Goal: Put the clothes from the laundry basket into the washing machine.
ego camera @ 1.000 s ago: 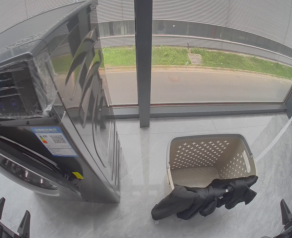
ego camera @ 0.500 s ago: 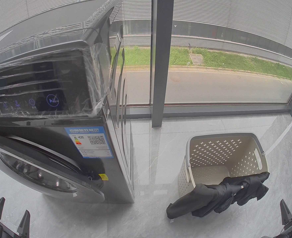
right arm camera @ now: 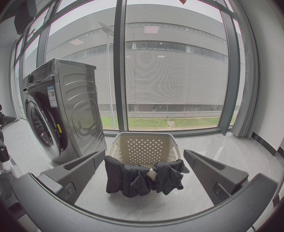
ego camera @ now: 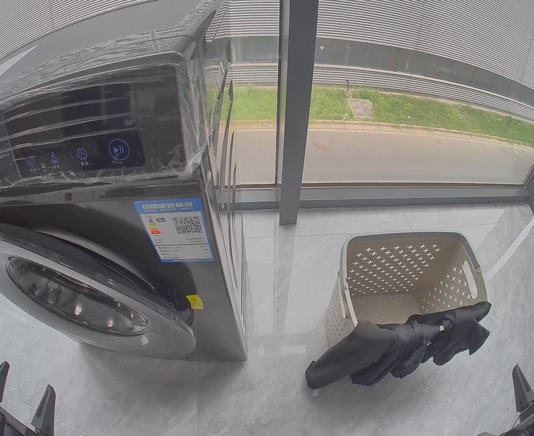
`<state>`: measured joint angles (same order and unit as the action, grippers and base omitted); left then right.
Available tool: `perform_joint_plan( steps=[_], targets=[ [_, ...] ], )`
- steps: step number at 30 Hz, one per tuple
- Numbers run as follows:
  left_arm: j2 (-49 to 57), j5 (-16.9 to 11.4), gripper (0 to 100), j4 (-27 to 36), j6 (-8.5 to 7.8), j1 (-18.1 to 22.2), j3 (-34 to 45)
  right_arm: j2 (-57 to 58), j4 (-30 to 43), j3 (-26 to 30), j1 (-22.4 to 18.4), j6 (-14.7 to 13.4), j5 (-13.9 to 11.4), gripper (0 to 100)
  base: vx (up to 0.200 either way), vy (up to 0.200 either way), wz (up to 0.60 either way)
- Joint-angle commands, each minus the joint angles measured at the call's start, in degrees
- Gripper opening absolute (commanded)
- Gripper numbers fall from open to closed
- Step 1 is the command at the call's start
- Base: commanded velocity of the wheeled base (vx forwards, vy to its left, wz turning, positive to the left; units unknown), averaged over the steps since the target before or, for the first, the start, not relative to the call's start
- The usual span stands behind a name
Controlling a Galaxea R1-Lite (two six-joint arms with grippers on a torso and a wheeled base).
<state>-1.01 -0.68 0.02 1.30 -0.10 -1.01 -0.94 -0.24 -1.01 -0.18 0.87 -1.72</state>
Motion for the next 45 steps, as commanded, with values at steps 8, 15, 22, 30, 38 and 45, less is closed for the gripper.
perform_joint_plan(
  steps=[8,15,22,30,38,45],
  targets=[
    [0.9,0.0,100,0.0,0.01,0.0,1.0,0.1,0.0,1.0,0.0,0.0,0.0,100,0.0,0.2,0.0],
    [0.9,0.0,100,0.0,0.01,0.0,1.0,0.1,0.0,1.0,0.0,0.0,0.0,100,0.0,0.2,0.0],
    [0.9,0.0,100,0.0,0.01,0.0,1.0,0.1,0.0,1.0,0.0,0.0,0.0,100,0.0,0.2,0.0],
    [0.9,0.0,100,0.0,0.01,0.0,1.0,0.1,0.0,1.0,0.0,0.0,0.0,100,0.0,0.2,0.0],
    [0.9,0.0,100,0.0,0.01,0.0,1.0,0.1,0.0,1.0,0.0,0.0,0.0,100,0.0,0.2,0.0],
    [0.9,0.0,100,0.0,0.01,0.0,1.0,0.1,0.0,1.0,0.0,0.0,0.0,100,0.0,0.2,0.0]
  ],
)
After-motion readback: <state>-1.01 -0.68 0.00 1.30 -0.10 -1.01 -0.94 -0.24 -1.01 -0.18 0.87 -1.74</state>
